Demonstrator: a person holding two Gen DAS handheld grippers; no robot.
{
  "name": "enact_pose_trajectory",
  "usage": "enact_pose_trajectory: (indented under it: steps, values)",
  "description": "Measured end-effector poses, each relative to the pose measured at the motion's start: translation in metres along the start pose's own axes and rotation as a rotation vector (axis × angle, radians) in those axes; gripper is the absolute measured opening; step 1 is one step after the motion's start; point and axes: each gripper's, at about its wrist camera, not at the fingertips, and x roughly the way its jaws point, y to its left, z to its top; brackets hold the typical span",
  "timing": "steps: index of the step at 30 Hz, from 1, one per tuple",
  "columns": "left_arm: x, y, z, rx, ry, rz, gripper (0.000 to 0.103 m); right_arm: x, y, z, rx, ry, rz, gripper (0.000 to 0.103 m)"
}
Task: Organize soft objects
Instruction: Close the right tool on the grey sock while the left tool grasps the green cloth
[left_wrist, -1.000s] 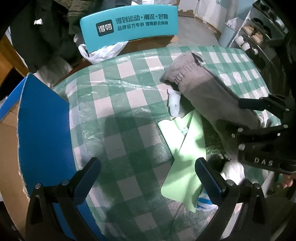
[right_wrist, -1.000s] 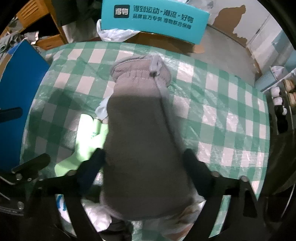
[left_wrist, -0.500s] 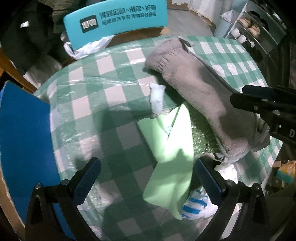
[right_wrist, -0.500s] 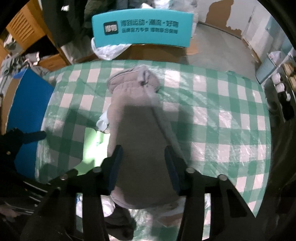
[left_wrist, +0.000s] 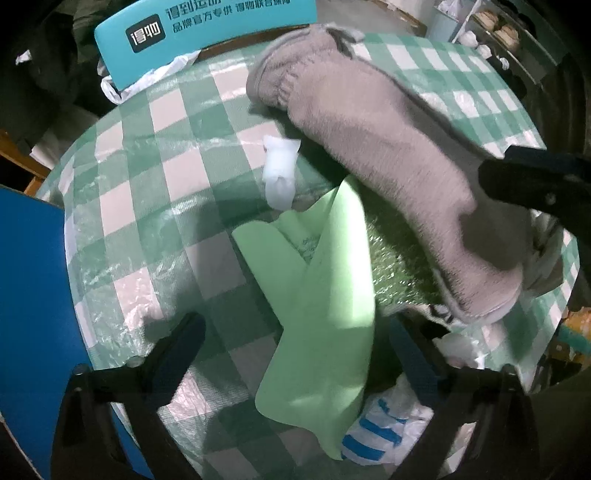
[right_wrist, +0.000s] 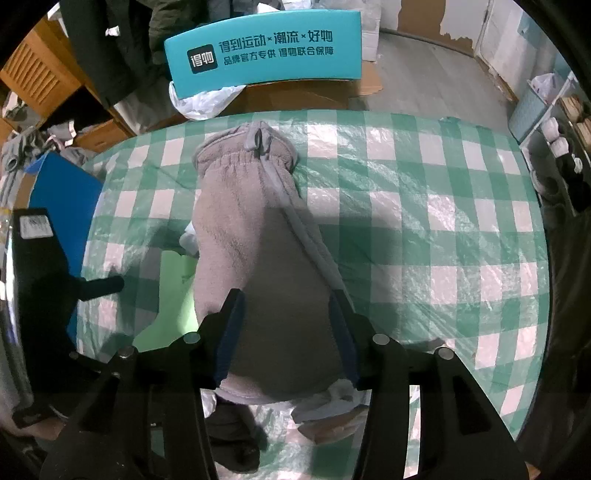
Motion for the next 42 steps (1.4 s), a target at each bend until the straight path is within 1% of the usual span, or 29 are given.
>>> enact_pose_trajectory:
  steps: [1, 2, 3, 4, 6, 7, 9, 10, 11, 12, 15, 20, 24, 27, 33, 35, 37, 38, 39, 40, 42]
  values:
    - [0.002, 0.001, -0.001, 0.000, 0.008, -0.002, 0.080, 0.000, 0.001, 0.000, -0.002, -0.001, 0.000, 0.051]
    - [0.003, 0.002, -0.001, -0.002, 0.015, -0.005, 0.072, 0.000, 0.002, 0.000, -0.006, -0.002, 0.001, 0.053]
    - [0.005, 0.003, -0.002, -0.006, 0.021, -0.007, 0.070, 0.000, 0.004, 0.000, -0.013, -0.006, 0.001, 0.059]
    - [0.006, 0.005, -0.003, -0.011, 0.019, -0.010, 0.069, 0.000, 0.005, 0.001, -0.018, -0.011, 0.001, 0.069]
    - [0.004, 0.006, -0.004, -0.009, 0.009, -0.003, 0.059, -0.001, 0.010, 0.002, -0.034, -0.023, -0.004, 0.078]
    - [0.003, 0.006, -0.004, -0.001, 0.005, 0.009, 0.055, -0.001, 0.012, 0.002, -0.042, -0.026, -0.004, 0.080]
    - [0.002, 0.006, -0.005, 0.006, 0.000, 0.016, 0.044, 0.000, 0.018, 0.004, -0.059, -0.026, -0.008, 0.082]
    - [0.001, 0.008, -0.006, 0.003, -0.002, 0.014, 0.042, 0.001, 0.020, 0.004, -0.065, -0.026, -0.009, 0.082]
    - [0.000, 0.010, -0.008, 0.001, -0.002, 0.011, 0.036, 0.003, 0.022, 0.005, -0.071, -0.024, -0.011, 0.082]
    - [0.000, 0.012, -0.008, -0.004, 0.000, 0.006, 0.033, 0.006, 0.025, 0.007, -0.079, -0.018, -0.015, 0.082]
    - [-0.002, 0.022, -0.011, -0.030, 0.001, -0.015, 0.029, 0.013, 0.030, 0.009, -0.092, -0.005, -0.023, 0.082]
    - [-0.003, 0.034, -0.013, -0.049, -0.005, -0.018, 0.026, 0.028, 0.041, 0.012, -0.119, 0.021, -0.048, 0.082]
    - [-0.007, 0.041, -0.016, -0.063, -0.009, -0.016, 0.021, 0.040, 0.048, 0.014, -0.145, 0.040, -0.085, 0.082]
    - [-0.007, 0.045, -0.016, -0.075, -0.010, -0.021, 0.020, 0.048, 0.051, 0.014, -0.158, 0.056, -0.113, 0.082]
    - [-0.011, 0.051, -0.016, -0.080, -0.019, -0.027, 0.018, 0.056, 0.056, 0.017, -0.183, 0.059, -0.166, 0.082]
    - [-0.014, 0.051, -0.017, -0.078, -0.023, -0.022, 0.017, 0.059, 0.057, 0.018, -0.190, 0.066, -0.179, 0.076]
    - [-0.017, 0.050, -0.018, -0.074, -0.031, -0.013, 0.017, 0.061, 0.056, 0.018, -0.196, 0.077, -0.184, 0.055]
    - [-0.018, 0.050, -0.018, -0.073, -0.034, -0.012, 0.016, 0.062, 0.055, 0.018, -0.193, 0.080, -0.176, 0.051]
    - [-0.021, 0.048, -0.019, -0.074, -0.037, -0.014, 0.016, 0.062, 0.055, 0.019, -0.190, 0.079, -0.169, 0.044]
    - [-0.023, 0.048, -0.019, -0.076, -0.041, -0.017, 0.015, 0.060, 0.054, 0.019, -0.188, 0.073, -0.164, 0.034]
    - [-0.025, 0.050, -0.018, -0.076, -0.046, -0.018, 0.015, 0.053, 0.054, 0.020, -0.190, 0.050, -0.165, 0.028]
